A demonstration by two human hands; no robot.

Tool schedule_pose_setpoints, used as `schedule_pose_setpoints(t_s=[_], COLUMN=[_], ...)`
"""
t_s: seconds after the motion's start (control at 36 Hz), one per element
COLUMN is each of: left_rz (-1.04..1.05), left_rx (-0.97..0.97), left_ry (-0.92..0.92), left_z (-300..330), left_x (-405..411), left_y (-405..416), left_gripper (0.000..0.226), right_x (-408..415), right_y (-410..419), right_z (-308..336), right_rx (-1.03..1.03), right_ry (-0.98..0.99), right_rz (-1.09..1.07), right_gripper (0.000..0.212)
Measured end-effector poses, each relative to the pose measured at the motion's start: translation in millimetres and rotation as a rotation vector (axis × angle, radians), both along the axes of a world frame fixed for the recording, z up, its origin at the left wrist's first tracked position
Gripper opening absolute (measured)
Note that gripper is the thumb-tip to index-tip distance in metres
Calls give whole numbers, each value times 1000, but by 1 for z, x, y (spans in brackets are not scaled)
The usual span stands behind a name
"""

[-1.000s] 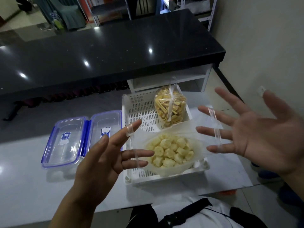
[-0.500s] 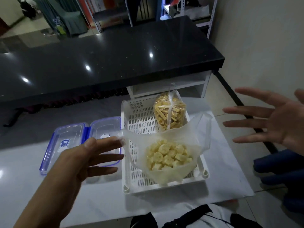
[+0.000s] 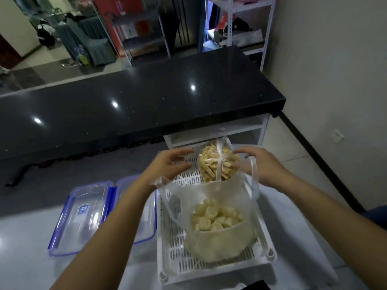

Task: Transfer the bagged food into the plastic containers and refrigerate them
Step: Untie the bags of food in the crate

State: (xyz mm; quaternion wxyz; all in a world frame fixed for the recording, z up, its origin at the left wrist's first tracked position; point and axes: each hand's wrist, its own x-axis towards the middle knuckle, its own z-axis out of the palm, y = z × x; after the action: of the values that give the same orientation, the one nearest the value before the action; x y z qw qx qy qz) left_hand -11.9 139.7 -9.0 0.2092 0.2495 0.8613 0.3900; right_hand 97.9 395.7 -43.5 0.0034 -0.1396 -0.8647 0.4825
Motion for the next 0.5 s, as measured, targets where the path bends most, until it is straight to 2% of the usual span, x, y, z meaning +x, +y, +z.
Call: schedule_pose_setpoints(t_s=[0.17, 0.25, 0.42, 0.5], left_rz=[-93, -107, -57, -48], left_rx=[-26, -16, -65, -66], left_ry=[237, 319, 326, 306], left_z=[-32, -41, -46, -43], left_x=[-17, -18, -19, -18], left_y=[31, 47, 73, 77], left_gripper=[40, 35, 22, 13], right_x=[-26, -32, -40, -42], right_y=[-6, -9, -18, -20], right_z=[-27, -29, -26, -23], right_rx=[166, 205, 225, 245], right_ry=[107, 130, 130, 137], right_rz=[-37, 12, 4, 0], right_gripper=[42, 36, 13, 9])
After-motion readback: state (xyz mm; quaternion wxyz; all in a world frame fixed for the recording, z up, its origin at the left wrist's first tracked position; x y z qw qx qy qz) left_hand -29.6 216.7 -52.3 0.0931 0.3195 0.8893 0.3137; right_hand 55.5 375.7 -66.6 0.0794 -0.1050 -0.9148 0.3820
